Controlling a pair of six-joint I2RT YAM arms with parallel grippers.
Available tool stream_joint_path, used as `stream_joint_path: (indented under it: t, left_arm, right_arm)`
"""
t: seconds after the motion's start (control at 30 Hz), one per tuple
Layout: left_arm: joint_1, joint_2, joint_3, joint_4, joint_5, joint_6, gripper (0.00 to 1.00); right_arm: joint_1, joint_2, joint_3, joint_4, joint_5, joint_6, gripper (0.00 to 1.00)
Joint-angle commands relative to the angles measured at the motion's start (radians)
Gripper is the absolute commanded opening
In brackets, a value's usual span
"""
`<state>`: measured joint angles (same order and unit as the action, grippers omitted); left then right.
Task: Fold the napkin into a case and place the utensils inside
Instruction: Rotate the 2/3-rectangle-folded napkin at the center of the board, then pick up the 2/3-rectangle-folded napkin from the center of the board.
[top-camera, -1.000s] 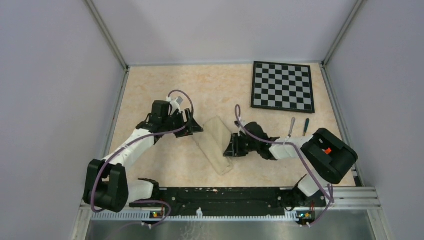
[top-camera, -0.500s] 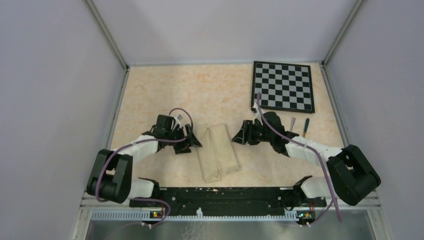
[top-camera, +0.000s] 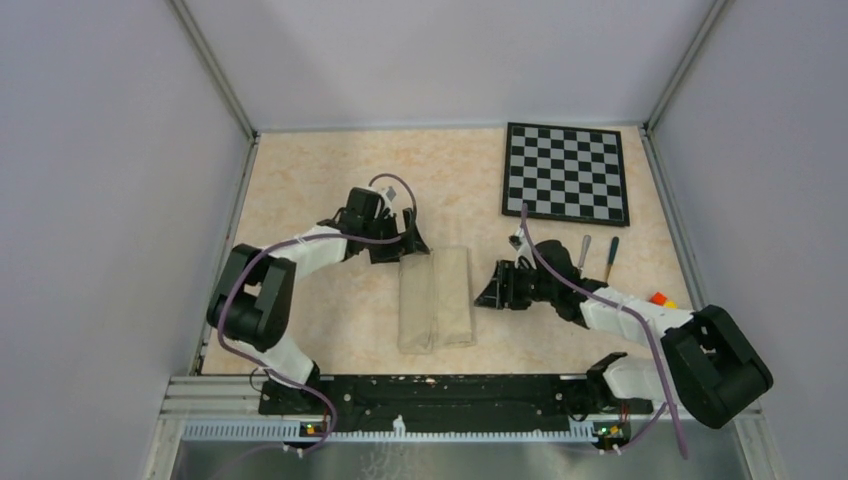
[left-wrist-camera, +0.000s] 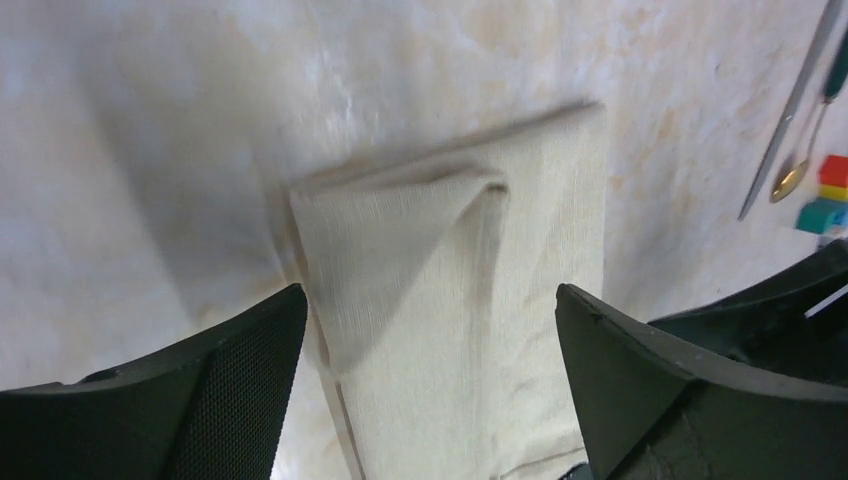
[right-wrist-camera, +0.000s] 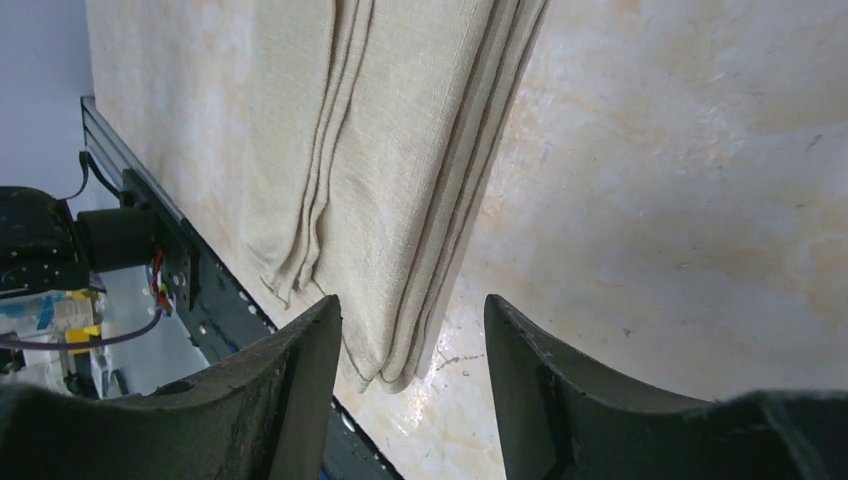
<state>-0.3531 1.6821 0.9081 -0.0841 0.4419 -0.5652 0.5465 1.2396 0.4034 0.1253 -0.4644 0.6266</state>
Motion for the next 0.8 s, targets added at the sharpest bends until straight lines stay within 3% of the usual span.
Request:
stream_joint_path:
  t: [0.0, 0.1, 0.2, 0.27, 0.37, 0.6, 0.77]
  left_arm:
    - [-0.079, -0.181, 0.001, -0.235, -0.253, 0.027, 0.99]
    - [-0.247, -0.293, -0.030, -0.371, -0.442, -0.081, 0.99]
    - [-0.463, -0.345, -0.022, -0.455, -0.581, -0.336, 0.99]
    - [-0.623, -0.320, 0.020, -0.518, -0.681, -0.483, 0.99]
    - [-0.771, -0.168, 0.144, -0.628, -0.778, -0.601, 0.97]
    - [-0.922, 0.229, 0.531, -0.907, -0.891, -0.631, 0.86]
    - [-0.954, 0.319, 0.613, -0.956, -0.913, -0.629, 0.76]
  right_arm:
    - [-0.053, -0.079, 0.025, -0.067, 0.078, -0.048, 0.55]
    - [-0.103, -0.099, 0.051, -0.189, 0.177, -0.069, 0.58]
    - [-0.173, -0.147, 0.049, -0.246, 0.225, -0.069, 0.66]
    - [-0.225, -0.175, 0.045, -0.274, 0.255, -0.064, 0.69]
    - [-0.282, -0.206, 0.050, -0.327, 0.286, -0.072, 0.70]
    - [-0.310, -0.333, 0.033, -0.400, 0.335, -0.093, 0.71]
    - [-0.310, -0.382, 0.018, -0.389, 0.286, -0.074, 0.70]
